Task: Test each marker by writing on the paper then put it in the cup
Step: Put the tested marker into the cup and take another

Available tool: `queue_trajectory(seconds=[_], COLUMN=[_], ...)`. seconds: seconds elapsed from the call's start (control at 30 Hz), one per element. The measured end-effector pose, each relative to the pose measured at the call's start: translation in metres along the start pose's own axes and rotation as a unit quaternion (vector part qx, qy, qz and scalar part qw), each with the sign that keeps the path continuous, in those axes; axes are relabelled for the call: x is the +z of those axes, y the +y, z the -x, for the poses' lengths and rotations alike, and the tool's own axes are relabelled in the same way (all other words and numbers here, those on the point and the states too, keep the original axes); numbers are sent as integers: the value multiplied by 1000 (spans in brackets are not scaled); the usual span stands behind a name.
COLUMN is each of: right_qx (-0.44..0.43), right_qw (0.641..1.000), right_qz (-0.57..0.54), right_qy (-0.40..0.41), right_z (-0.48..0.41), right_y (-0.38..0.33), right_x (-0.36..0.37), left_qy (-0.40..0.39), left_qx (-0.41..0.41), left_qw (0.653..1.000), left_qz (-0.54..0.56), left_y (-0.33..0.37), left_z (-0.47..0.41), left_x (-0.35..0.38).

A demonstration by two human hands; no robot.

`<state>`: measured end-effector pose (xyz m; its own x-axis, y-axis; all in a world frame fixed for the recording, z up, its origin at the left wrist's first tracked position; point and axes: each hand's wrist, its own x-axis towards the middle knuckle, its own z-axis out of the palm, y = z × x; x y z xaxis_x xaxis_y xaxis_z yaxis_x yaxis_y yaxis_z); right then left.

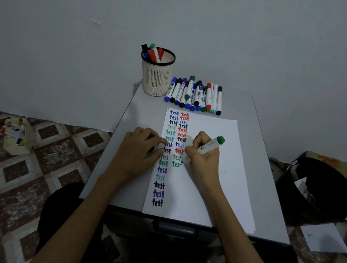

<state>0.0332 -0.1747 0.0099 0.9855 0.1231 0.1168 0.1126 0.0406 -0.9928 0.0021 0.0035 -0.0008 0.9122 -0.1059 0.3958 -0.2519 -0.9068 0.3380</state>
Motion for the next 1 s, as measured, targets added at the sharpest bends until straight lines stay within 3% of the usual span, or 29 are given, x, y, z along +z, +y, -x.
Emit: queue_trajectory(seconds=[0.33, 0.47, 0.57, 0.7, 1.0], right_qx=[5, -8, 2, 51, 18], right_qw=[1000, 994, 985, 963, 976], right_qz=[5, -105, -175, -261, -211], right_qy=[-31, 30, 3, -36, -46], right_z=[2, 2, 3, 1, 2], right_y=[-4, -11, -17, -18, -17], right_x=[0, -8, -11, -13, -13], left_qy=[-4, 27, 42, 56, 51], left_qx=[-7, -33, -60, -102, -97], left_qw=[994, 983, 968, 920, 890], left_qz=[112, 179, 241, 374, 443], left_y=[-3, 2, 2, 2, 4], left_z=[-1, 2, 3, 5, 7], left_x=[-5, -8, -12, -22, -26])
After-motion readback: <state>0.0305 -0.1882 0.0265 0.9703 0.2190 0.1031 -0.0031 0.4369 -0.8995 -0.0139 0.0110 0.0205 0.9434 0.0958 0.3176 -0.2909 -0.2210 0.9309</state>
